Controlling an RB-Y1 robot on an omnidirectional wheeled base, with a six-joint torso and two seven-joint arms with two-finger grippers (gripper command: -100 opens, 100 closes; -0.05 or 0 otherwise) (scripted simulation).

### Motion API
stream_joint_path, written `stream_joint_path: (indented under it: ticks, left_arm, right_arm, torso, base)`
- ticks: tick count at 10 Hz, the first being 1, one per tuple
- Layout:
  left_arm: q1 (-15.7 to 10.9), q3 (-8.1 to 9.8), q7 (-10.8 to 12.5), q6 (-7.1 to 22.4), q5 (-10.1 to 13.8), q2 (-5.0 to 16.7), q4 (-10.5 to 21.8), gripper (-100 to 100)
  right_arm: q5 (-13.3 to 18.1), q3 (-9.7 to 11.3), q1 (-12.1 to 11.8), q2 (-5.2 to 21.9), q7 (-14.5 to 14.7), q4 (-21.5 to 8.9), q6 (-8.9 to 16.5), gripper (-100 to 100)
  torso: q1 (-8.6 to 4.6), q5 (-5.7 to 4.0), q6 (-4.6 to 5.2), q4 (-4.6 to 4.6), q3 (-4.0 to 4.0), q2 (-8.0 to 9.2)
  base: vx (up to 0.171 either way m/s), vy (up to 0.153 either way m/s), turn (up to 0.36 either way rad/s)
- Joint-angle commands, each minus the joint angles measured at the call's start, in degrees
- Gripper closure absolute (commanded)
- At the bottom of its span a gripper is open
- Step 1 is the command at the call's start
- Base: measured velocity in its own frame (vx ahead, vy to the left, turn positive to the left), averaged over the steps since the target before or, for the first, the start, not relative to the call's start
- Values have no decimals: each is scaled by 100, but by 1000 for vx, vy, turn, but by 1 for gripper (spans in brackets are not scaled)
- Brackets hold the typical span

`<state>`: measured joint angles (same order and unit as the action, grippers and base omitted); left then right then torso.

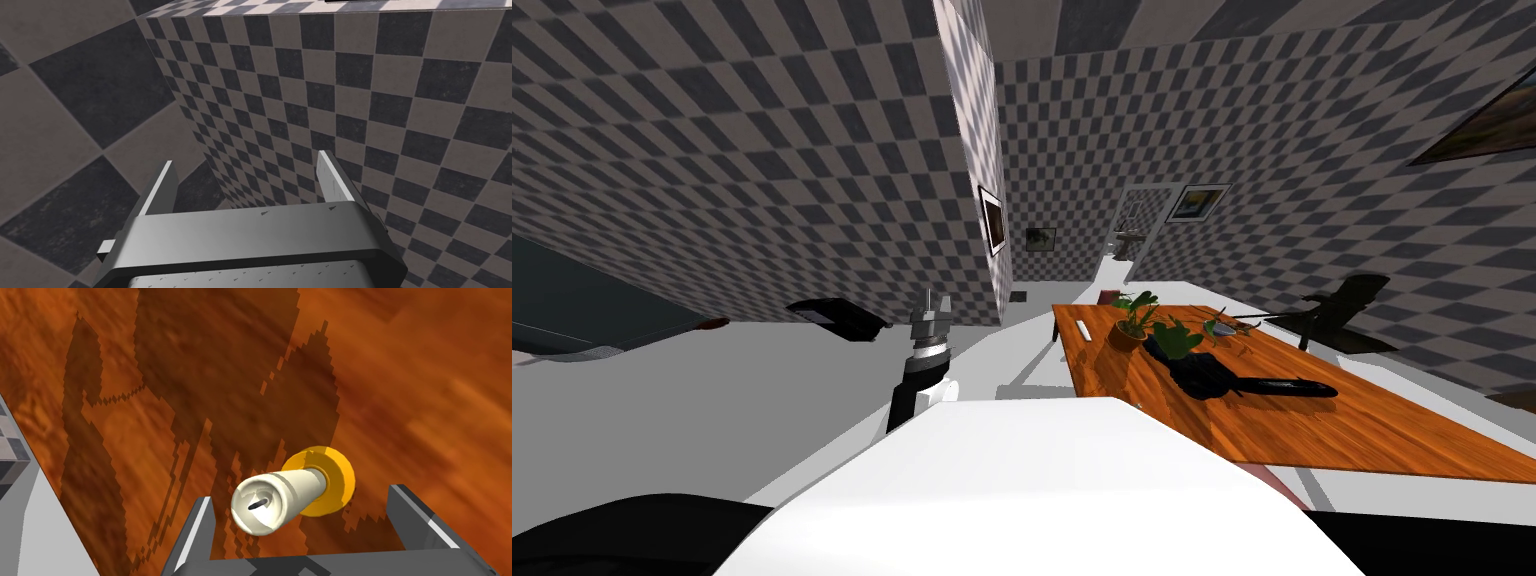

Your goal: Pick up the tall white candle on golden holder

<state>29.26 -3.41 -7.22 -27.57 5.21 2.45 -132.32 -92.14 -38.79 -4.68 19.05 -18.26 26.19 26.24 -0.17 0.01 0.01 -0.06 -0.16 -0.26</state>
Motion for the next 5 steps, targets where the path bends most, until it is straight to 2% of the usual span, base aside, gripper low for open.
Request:
stream_joint_path:
  ticks: [1,2,3,5]
  left_arm:
    - [0,0,0,0,0,0,0,0]
    - [0,0,0,0,0,0,0,0]
    - [-1,0,0,0,0,0,0,0]
    - [-1,-1,0,0,0,-1,0,0]
  right_arm:
    - [-46,-24,-49,-86,174,48,13,-100]
    - [-66,-50,5,-44,187,-41,12,-100]
    - [-72,-55,5,-49,224,-44,14,100]
    - [-71,-55,3,-47,221,-44,12,100]
  torso:
    - [0,0,0,0,0,0]
    - [2,0,0,0,1,2]
    - [8,2,-1,3,8,14]
    - [14,2,-4,7,16,26]
  base:
    - [73,-36,-50]
    - [31,-15,-6]
    - [6,-3,2]
    - [0,0,0]
